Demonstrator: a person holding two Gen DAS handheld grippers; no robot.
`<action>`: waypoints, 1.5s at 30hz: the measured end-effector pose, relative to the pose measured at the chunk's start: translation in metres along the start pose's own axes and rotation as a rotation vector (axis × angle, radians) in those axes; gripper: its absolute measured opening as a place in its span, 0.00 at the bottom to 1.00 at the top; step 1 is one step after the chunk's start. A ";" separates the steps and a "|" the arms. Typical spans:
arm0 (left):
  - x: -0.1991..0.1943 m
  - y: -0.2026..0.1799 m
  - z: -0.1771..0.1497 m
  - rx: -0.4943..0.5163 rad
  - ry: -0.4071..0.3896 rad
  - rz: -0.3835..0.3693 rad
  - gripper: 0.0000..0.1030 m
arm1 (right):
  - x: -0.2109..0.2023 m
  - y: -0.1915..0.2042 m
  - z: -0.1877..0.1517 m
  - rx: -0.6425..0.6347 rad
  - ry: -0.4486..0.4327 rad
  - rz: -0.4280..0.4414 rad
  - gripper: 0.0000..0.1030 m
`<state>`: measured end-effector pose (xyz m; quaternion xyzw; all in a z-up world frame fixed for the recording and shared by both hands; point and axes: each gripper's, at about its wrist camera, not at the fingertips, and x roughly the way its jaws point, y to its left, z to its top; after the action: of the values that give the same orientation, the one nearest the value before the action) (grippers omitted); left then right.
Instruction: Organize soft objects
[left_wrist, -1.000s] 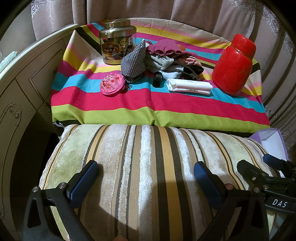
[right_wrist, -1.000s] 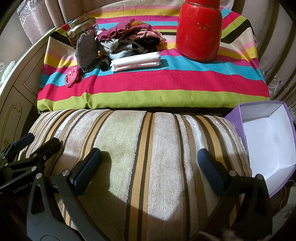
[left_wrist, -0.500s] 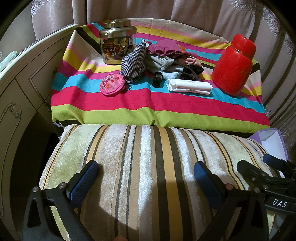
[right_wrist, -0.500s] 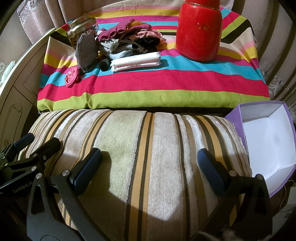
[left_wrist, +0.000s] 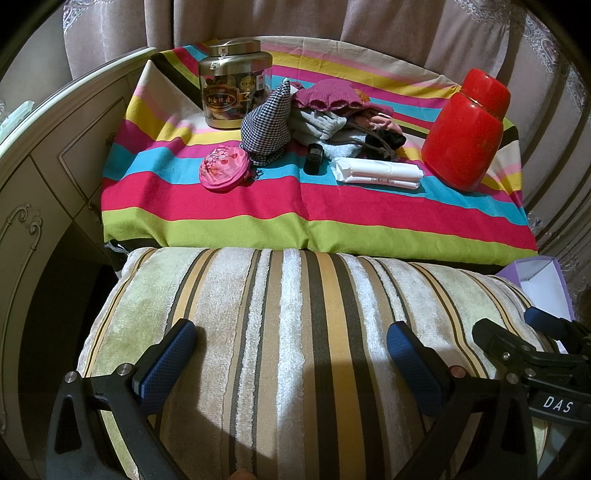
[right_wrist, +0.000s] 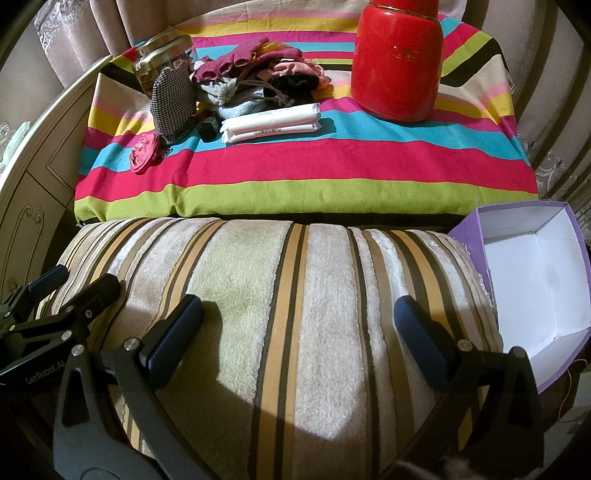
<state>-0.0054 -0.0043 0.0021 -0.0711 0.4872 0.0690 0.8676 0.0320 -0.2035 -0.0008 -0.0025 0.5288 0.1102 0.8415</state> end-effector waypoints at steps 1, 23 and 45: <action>0.000 0.000 0.000 0.000 0.000 0.000 1.00 | 0.000 0.000 0.000 0.000 0.000 0.000 1.00; 0.000 0.000 -0.001 0.000 -0.002 -0.001 1.00 | 0.001 0.000 0.000 0.000 -0.001 0.000 1.00; -0.006 0.023 0.022 0.003 0.021 -0.100 0.81 | 0.000 -0.009 0.005 0.000 0.035 0.081 1.00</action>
<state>0.0053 0.0221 0.0171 -0.0950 0.4921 0.0241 0.8650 0.0382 -0.2113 0.0003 0.0172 0.5433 0.1443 0.8269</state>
